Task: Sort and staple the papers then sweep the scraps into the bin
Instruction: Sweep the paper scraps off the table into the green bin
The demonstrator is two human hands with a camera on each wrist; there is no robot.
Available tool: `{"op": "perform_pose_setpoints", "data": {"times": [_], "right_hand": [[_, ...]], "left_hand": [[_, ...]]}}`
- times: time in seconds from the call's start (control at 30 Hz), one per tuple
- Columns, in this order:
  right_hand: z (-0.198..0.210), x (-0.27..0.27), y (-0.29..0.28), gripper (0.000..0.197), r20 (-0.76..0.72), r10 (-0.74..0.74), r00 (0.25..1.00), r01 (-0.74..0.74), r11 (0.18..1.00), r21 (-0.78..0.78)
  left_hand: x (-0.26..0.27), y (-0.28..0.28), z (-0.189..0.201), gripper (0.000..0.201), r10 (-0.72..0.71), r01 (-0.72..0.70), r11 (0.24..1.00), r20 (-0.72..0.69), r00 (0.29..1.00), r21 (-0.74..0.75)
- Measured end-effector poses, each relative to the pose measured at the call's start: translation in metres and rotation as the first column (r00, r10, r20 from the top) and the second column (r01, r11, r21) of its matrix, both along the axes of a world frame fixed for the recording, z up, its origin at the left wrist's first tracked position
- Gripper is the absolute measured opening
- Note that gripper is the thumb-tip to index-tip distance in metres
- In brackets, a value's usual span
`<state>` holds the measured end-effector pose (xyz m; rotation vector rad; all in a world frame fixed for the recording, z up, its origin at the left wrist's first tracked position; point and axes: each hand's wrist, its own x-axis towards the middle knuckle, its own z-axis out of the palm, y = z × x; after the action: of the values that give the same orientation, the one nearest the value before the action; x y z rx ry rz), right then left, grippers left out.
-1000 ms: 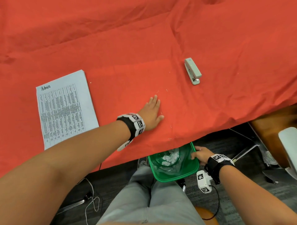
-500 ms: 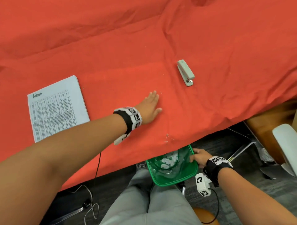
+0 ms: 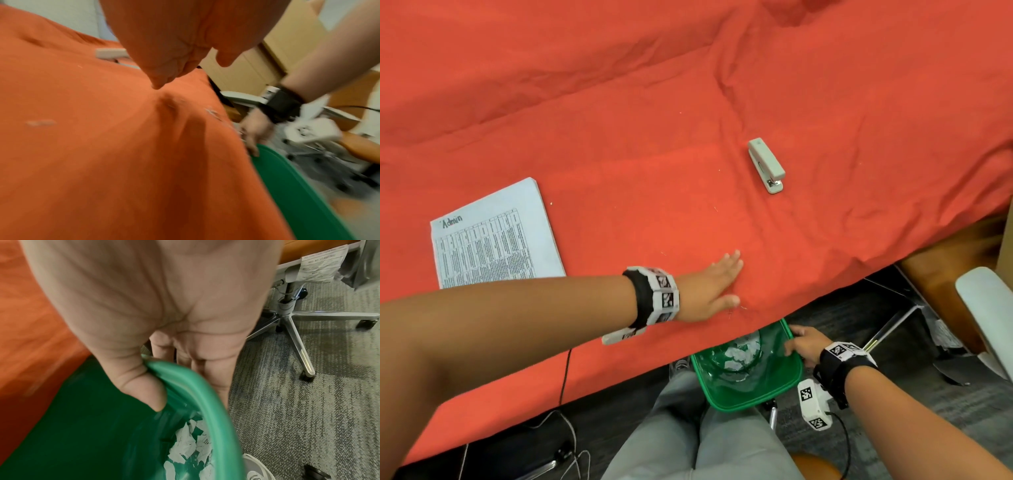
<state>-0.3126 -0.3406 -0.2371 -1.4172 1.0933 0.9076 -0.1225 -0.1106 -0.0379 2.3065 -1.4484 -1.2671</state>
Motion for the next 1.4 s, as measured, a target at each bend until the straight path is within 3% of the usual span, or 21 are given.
{"op": "perform_pose_setpoints", "data": {"times": [0.13,0.23,0.47,0.63,0.7,0.77,0.87,0.97,1.23,1.4], "right_hand": [[0.001,0.001,-0.001,0.081,-0.002,-0.01,1.0,0.01,1.0,0.001],[0.005,0.003,-0.001,0.083,-0.006,-0.003,1.0,0.003,1.0,-0.003],[0.008,0.003,0.004,0.082,-0.004,0.002,1.0,-0.002,1.0,0.005],[0.011,0.005,0.007,0.083,0.0,0.014,1.0,-0.014,1.0,-0.001],[0.017,0.007,0.009,0.079,0.01,0.018,1.0,-0.018,1.0,-0.01],[0.022,0.01,0.011,0.067,0.025,0.021,0.999,-0.021,1.0,-0.018],[0.028,0.013,0.013,0.068,0.046,0.029,0.999,-0.028,0.999,-0.038],[0.026,0.013,0.015,0.071,0.043,0.027,0.999,-0.025,0.999,-0.04],[-0.004,0.002,0.01,0.102,0.019,0.023,1.0,-0.023,1.0,-0.005],[0.001,-0.002,0.013,0.081,0.04,0.036,0.999,-0.035,0.999,-0.028]], "left_hand": [[0.065,-0.027,-0.002,0.069,0.219,-0.219,0.976,0.153,0.964,-0.021],[0.088,-0.034,-0.011,0.07,0.237,-0.252,0.966,0.215,0.948,0.047],[0.021,0.0,-0.012,0.074,-0.031,0.018,0.998,0.195,0.98,0.067],[-0.041,0.033,0.001,0.07,-0.15,0.146,0.986,0.041,0.988,0.078],[-0.046,0.038,0.008,0.067,-0.019,0.019,0.999,-0.006,1.0,0.029],[-0.033,0.04,0.012,0.066,0.203,-0.203,0.979,0.004,0.979,-0.03],[0.0,0.048,0.003,0.07,0.489,-0.488,0.872,0.099,0.867,-0.037],[0.016,0.056,-0.01,0.075,0.586,-0.6,0.798,0.163,0.794,0.057],[-0.059,0.034,-0.016,0.079,0.212,-0.224,0.974,0.191,0.958,0.041],[-0.102,0.025,-0.025,0.075,0.053,-0.057,0.998,0.189,0.981,0.02]]}}
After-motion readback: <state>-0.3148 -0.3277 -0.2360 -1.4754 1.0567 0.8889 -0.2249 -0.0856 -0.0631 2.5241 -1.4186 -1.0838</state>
